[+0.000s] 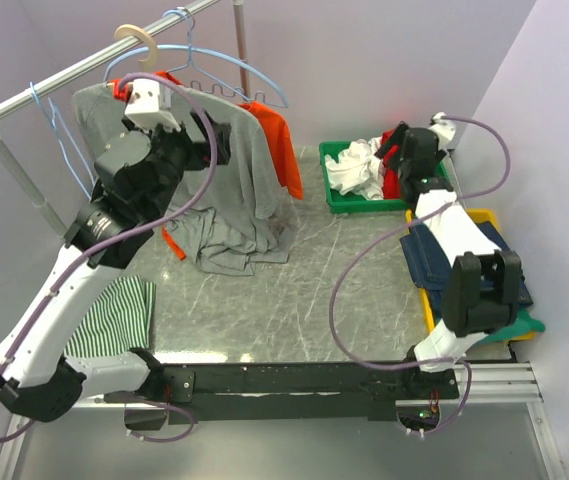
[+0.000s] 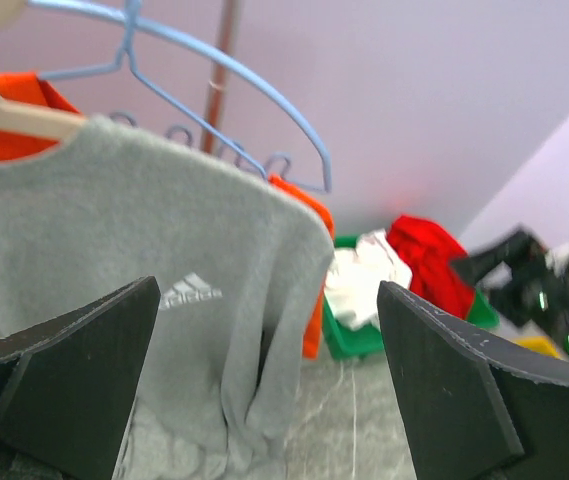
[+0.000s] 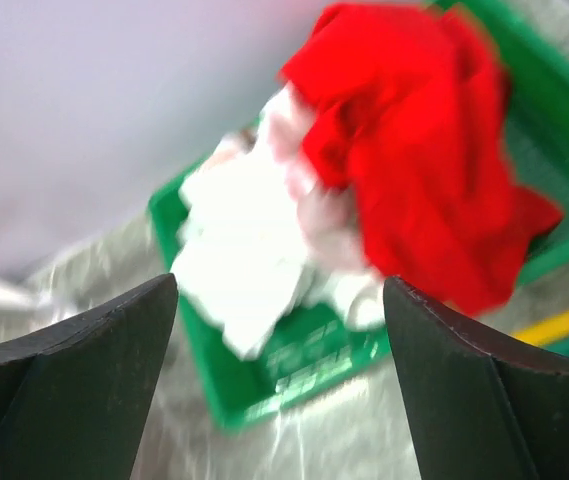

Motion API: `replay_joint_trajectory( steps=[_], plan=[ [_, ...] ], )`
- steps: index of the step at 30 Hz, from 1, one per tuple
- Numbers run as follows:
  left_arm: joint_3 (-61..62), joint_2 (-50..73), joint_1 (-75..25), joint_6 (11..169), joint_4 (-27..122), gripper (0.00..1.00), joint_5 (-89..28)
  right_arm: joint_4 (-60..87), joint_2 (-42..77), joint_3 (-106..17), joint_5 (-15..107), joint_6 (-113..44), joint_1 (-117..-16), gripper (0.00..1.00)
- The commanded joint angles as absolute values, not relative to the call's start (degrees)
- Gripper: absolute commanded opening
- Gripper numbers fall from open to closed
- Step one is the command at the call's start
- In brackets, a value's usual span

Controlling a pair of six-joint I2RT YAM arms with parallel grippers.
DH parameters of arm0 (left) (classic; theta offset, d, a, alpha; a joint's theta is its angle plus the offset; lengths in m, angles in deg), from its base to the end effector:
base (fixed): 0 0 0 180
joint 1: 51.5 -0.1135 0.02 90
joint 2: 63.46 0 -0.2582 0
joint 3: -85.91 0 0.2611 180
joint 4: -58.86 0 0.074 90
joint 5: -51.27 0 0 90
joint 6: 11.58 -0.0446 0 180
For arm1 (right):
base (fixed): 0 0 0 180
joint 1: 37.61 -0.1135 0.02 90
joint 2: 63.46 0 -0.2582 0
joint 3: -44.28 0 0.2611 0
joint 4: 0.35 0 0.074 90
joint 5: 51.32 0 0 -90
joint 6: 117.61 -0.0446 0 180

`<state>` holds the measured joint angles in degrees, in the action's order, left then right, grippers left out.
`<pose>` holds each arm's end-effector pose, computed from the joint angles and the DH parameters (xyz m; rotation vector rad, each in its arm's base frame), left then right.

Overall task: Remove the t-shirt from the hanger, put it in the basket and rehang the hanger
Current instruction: Place the T-shirt in the bin, then pick up the hanger from the clothesline.

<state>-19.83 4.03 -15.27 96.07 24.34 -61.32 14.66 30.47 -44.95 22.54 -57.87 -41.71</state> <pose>0.2046 -0.1287 0.5212 -0.0731 1.5262 -0.4565 0.4078 0.0168 0.3103 0.6127 1.8017 0.1372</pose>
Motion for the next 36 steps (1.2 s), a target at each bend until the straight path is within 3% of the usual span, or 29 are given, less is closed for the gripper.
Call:
replay_joint_trajectory(
  steps=[1,9,23,29,36],
  plan=[
    [-24.67,7.89,-16.6,96.35,26.68,0.97,-66.5,13.12,21.38,-40.65,21.45,-54.25,-47.36,0.91],
    [-31.09,14.85,-21.69,99.86,26.5,0.99,-70.54,12.24,13.19,-36.43,26.11,-51.17,-55.27,0.92],
    [-33.99,24.78,-29.88,105.58,30.37,0.99,-59.39,11.62,3.69,-29.92,28.05,-50.02,-58.53,0.91],
    [-30.58,23.56,-29.96,104.44,27.29,0.77,-60.52,11.18,2.9,-28.25,27.96,-50.2,-58.53,0.91],
    [-22.22,14.08,-29.96,103.29,24.48,0.79,-63.25,10.04,2.9,-27.81,28.49,-51.16,-59.15,0.91]
  ],
)
